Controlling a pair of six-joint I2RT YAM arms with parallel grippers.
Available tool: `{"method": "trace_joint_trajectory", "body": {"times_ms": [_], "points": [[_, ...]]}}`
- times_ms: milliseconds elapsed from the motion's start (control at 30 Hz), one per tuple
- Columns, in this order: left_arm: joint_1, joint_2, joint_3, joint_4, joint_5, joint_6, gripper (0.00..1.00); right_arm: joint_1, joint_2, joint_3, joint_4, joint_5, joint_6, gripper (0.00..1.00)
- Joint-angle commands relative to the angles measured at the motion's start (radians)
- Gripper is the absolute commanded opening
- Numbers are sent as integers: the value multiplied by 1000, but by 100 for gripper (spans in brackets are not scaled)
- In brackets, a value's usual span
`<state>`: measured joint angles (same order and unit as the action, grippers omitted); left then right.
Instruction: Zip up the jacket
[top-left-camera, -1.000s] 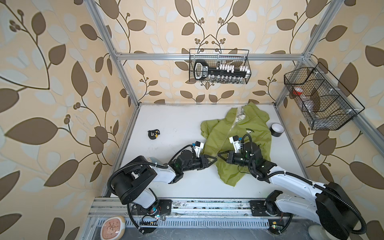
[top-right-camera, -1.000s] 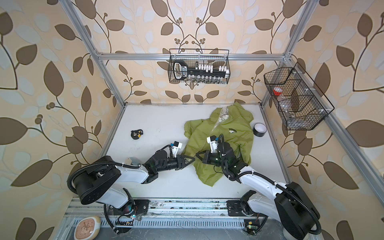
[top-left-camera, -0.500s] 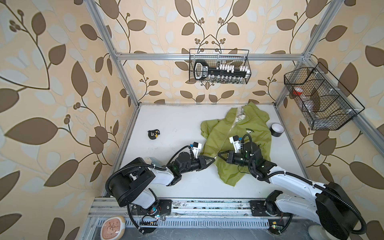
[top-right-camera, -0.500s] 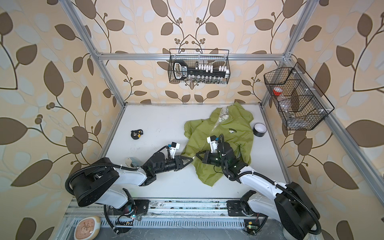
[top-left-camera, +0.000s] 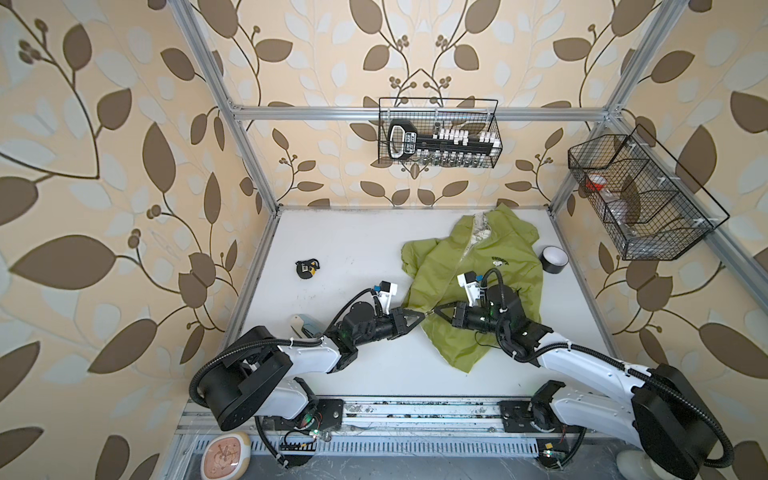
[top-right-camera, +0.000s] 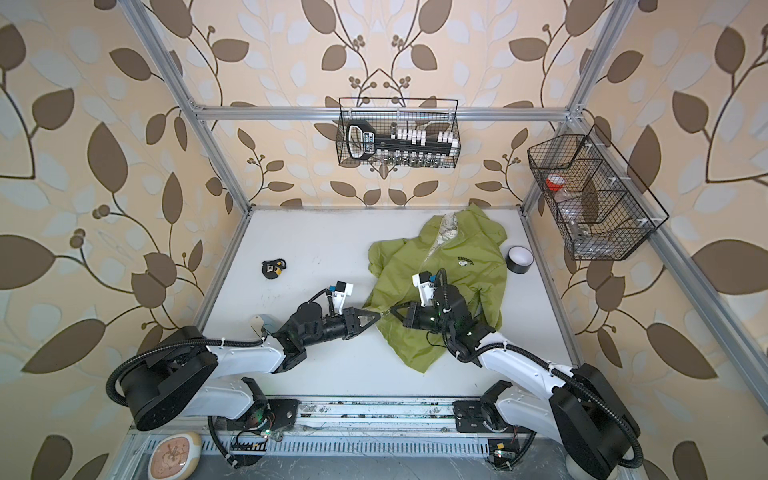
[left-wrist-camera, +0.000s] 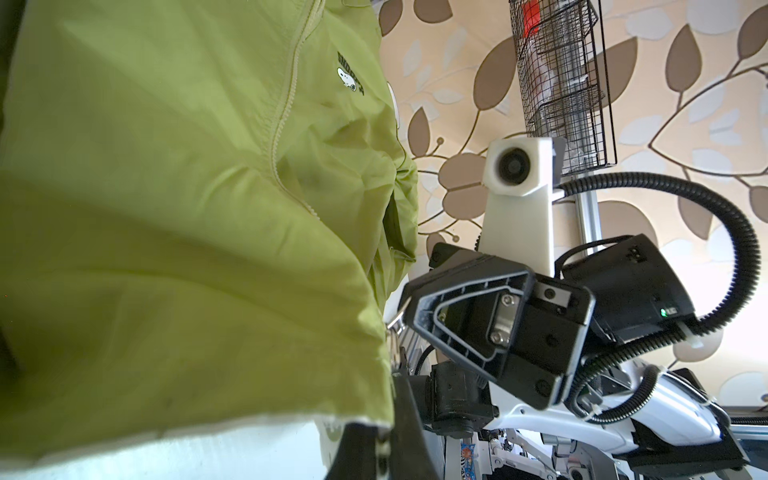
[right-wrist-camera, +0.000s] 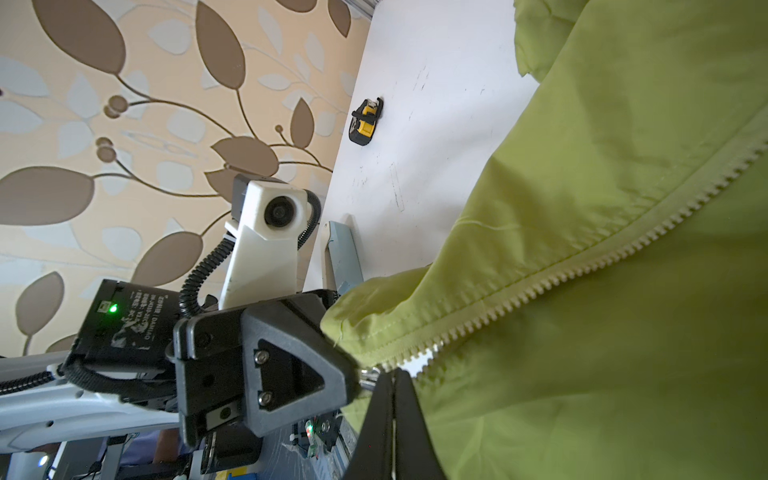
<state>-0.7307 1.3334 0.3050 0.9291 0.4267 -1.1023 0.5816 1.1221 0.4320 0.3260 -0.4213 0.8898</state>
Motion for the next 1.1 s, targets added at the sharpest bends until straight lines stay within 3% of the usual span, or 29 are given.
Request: {"method": "trace_joint_trajectory", "body": {"times_ms": [0, 667, 1067], "points": [[25, -55, -7, -36, 19, 43, 0, -5, 11, 0, -1, 50, -1, 0], [121, -213, 32, -333, 49, 128, 0, -5, 76, 114, 12, 62, -2, 0], [181, -273, 205, -696, 19, 295, 0, 1, 124, 219, 1, 66, -4, 0]]}}
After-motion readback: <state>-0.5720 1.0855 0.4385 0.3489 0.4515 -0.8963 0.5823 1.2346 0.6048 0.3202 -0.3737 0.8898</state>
